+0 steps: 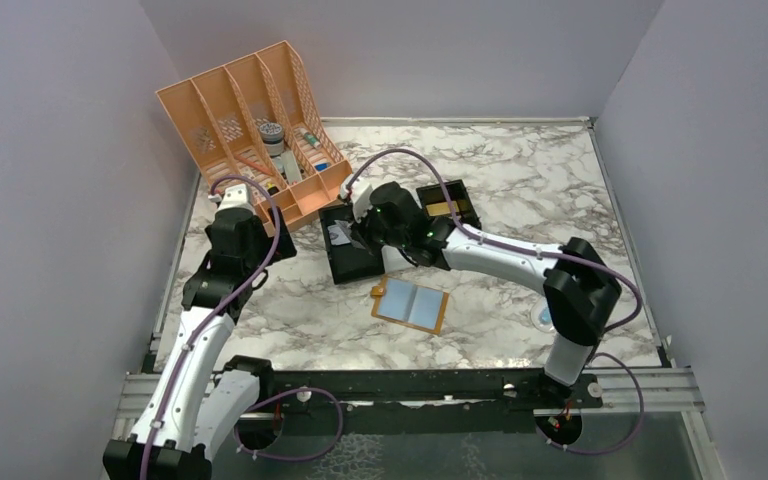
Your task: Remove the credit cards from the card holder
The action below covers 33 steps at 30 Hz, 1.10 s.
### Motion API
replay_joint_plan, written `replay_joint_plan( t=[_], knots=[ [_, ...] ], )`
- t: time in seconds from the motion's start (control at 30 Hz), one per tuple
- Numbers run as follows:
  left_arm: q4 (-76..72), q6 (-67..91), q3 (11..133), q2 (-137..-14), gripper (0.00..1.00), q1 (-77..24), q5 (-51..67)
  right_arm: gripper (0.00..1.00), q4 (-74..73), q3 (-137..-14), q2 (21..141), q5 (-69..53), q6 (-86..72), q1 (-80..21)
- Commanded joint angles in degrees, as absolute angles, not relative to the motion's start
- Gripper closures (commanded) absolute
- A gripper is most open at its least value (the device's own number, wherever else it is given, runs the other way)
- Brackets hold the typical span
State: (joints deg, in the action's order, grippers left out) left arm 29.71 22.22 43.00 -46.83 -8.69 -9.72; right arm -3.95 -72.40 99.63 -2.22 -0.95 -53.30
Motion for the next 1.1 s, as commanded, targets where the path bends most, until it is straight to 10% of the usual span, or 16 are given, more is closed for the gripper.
replay_joint_plan(
  t=[0.0,1.07],
  knots=[
    [28.14,22.59,42.38,-42.97,0.01,-8.45,-13.46,0.99,-6.32,-78.56,105.1,4.78,8.38,-53.17],
    [27.81,22.15,41.93,-40.83,0.01,-8.41,-13.71,0.95,-1.68,-89.88,125.69,9.26,32.33,-53.26]
  ],
)
